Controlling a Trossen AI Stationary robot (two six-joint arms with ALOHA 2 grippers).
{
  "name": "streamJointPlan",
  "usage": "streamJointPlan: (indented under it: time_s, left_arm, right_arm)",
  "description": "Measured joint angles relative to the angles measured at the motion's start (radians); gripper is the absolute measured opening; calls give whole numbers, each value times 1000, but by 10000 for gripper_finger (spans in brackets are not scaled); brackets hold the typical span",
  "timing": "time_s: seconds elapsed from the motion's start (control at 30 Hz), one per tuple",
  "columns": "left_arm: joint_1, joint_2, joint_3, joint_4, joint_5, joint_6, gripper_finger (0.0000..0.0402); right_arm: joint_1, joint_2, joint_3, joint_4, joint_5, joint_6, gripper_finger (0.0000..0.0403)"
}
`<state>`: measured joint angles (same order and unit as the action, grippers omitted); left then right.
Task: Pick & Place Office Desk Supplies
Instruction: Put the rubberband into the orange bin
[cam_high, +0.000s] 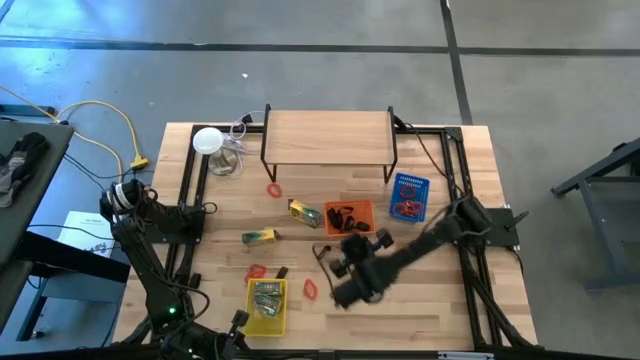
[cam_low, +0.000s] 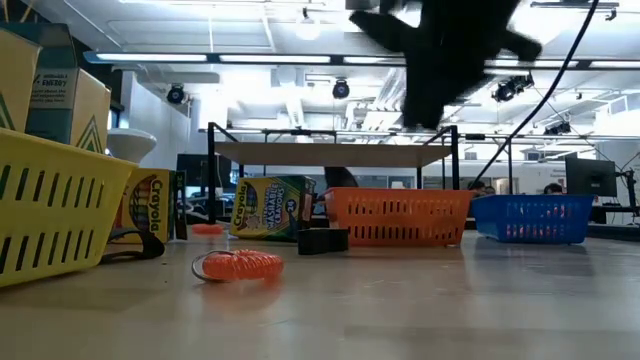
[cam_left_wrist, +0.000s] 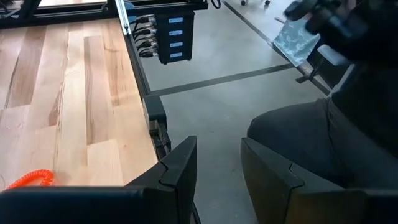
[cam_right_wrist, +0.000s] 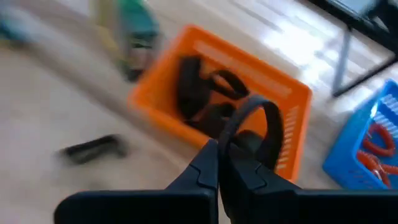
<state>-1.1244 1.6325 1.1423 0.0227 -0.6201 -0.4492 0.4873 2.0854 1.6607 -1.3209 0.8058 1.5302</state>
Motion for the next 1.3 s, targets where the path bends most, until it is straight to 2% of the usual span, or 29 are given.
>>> streamJointPlan:
  time_s: [0.2, 0.43, 0.53, 0.83, 1.03, 1.13, 1.3]
  left_arm:
    - [0, 0, 0, 0, 0, 0, 120]
    - [0, 0, 0, 0, -1, 0, 120]
    - [0, 0, 0, -1, -1, 0, 120]
    - [0, 0, 0, 0, -4, -4, 120]
    - [0, 0, 0, 0, -3, -4, 120]
    - [0, 0, 0, 0, -3, -4, 120]
    - [0, 0, 0, -2, -3, -4, 120]
  right_arm:
    - [-93, 1, -88, 81, -1, -41, 3]
    - [-109, 1, -109, 153, -1, -124, 11]
    - [-108, 1, -109, 168, -3, -160, 36]
    - [-108, 1, -109, 154, -6, -143, 148]
    - [-95, -13, -108, 151, 45, -110, 165]
    - [-75, -23, -108, 259, 52, -283, 162]
    - [-19, -20, -108, 528, -2, -748, 161]
